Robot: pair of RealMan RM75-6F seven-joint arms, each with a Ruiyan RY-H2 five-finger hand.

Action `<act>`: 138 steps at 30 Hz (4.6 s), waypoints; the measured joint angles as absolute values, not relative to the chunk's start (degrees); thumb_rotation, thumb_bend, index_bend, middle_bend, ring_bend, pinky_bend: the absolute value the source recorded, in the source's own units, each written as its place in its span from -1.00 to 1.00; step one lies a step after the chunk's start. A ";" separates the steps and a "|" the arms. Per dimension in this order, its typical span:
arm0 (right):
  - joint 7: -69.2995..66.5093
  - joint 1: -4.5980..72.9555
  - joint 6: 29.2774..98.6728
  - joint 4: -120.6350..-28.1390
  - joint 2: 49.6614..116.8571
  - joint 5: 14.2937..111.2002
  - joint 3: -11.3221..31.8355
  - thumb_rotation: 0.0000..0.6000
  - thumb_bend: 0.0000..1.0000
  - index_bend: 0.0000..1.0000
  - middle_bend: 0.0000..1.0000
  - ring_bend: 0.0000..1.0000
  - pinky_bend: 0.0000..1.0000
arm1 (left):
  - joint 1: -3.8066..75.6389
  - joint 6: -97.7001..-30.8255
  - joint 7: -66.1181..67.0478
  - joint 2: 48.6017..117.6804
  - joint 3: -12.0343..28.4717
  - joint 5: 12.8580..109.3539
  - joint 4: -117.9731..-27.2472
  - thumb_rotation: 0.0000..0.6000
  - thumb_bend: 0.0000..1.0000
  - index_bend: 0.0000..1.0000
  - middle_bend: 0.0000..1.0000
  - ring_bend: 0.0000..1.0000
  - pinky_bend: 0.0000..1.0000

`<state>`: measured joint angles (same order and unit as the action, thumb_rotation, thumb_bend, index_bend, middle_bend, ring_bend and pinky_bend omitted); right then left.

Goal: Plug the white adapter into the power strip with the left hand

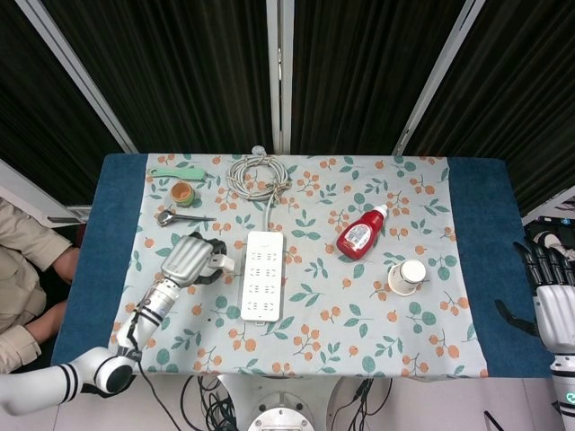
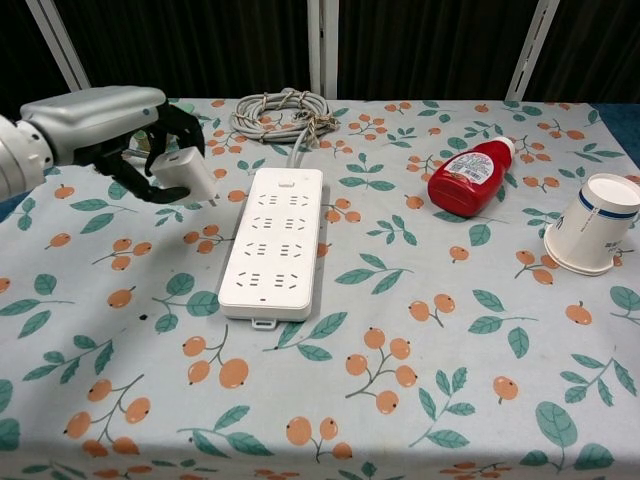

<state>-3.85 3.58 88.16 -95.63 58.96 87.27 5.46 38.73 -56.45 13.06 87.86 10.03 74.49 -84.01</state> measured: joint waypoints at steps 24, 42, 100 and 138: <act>-5.57 3.84 87.40 -94.72 58.15 86.48 5.63 1.00 -0.68 -1.00 -1.00 -1.00 -1.00 | 54.48 -54.67 40.46 98.41 17.28 42.93 -85.29 1.00 -0.26 0.41 0.58 0.23 -0.27; -6.15 3.61 87.65 -94.28 58.20 86.29 5.61 1.00 -0.68 -1.00 -1.00 -1.00 -1.00 | 56.53 -57.82 40.80 100.19 15.67 40.53 -83.17 1.00 -0.27 0.40 0.58 0.22 -0.31; -7.11 2.26 89.09 -93.23 58.84 86.04 5.41 1.00 -0.68 -1.00 -1.00 -1.00 -1.00 | 67.15 -55.76 56.18 99.60 11.95 28.30 -81.28 1.00 -0.08 0.68 0.90 0.53 -0.38; -6.97 1.98 89.22 -93.23 59.12 86.07 5.58 1.00 -0.68 -1.00 -1.00 -1.00 -1.00 | 66.04 -59.63 52.52 101.24 10.45 32.27 -80.69 1.00 -0.77 -0.15 0.17 0.01 -0.43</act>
<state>-6.97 1.98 89.22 -93.23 59.12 86.07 5.58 66.04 -59.63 52.52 101.24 10.45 32.27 -80.69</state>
